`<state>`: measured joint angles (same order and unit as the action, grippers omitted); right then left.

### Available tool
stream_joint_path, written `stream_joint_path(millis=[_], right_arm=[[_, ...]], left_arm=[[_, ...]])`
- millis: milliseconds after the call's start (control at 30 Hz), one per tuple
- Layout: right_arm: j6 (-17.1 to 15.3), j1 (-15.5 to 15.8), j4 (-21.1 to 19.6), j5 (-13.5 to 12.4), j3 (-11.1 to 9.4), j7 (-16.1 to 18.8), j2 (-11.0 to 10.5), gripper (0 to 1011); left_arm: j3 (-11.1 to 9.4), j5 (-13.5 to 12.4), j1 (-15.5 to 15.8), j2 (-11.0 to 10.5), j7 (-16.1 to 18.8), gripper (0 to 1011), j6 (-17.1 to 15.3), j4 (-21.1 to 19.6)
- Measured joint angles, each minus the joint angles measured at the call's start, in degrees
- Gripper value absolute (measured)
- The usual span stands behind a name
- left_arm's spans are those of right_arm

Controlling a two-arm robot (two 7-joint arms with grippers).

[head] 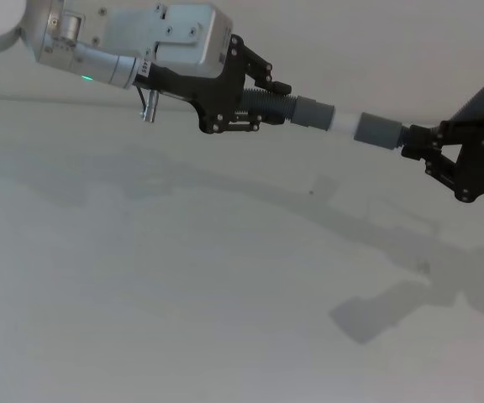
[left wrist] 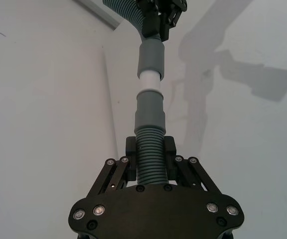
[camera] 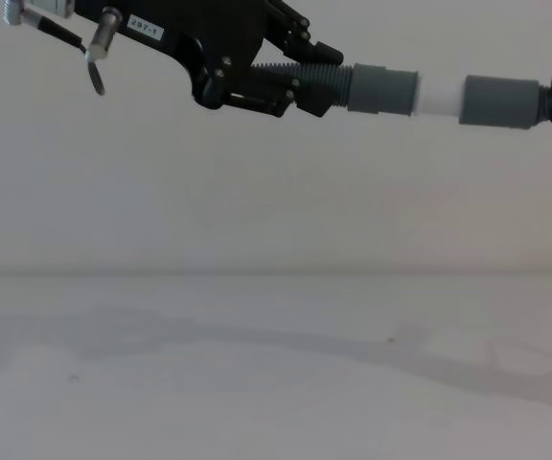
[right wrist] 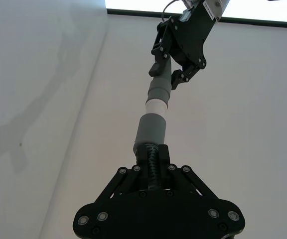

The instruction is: Use both hands to pick up one end of the pipe from the table, align the ends, and insert them.

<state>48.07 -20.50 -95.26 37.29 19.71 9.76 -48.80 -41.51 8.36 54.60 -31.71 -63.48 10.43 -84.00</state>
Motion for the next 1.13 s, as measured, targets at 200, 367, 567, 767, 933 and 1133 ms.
stream_joint_path(millis=[200, 367, 567, 767, 933, 1133], right_arm=[[-0.1, 0.03, -0.18, -0.2, -0.07, 0.18, 0.08, 129], [-0.16, 0.19, -0.35, -0.31, -0.26, 0.2, 0.1, 129], [-0.2, 0.32, -0.45, -0.38, -0.41, 0.2, 0.14, 129], [-0.22, 0.41, -0.51, -0.42, -0.49, 0.2, 0.17, 129], [-0.25, 0.44, -0.54, -0.45, -0.53, 0.19, 0.18, 129], [-0.26, 0.47, -0.58, -0.47, -0.57, 0.19, 0.18, 129]], left_arm=[[0.0, 0.01, 0.0, 0.0, 0.0, 313, 0.0, 0.0], [0.0, 0.01, 0.0, 0.0, 0.0, 313, 0.0, 0.0], [0.0, 0.01, 0.0, 0.0, 0.0, 313, 0.0, 0.0], [-0.01, 0.01, 0.0, 0.0, 0.0, 313, 0.0, 0.0], [-0.01, 0.01, 0.0, 0.0, 0.0, 313, 0.01, 0.0], [-0.01, 0.01, 0.0, 0.0, 0.0, 313, 0.0, 0.0]])
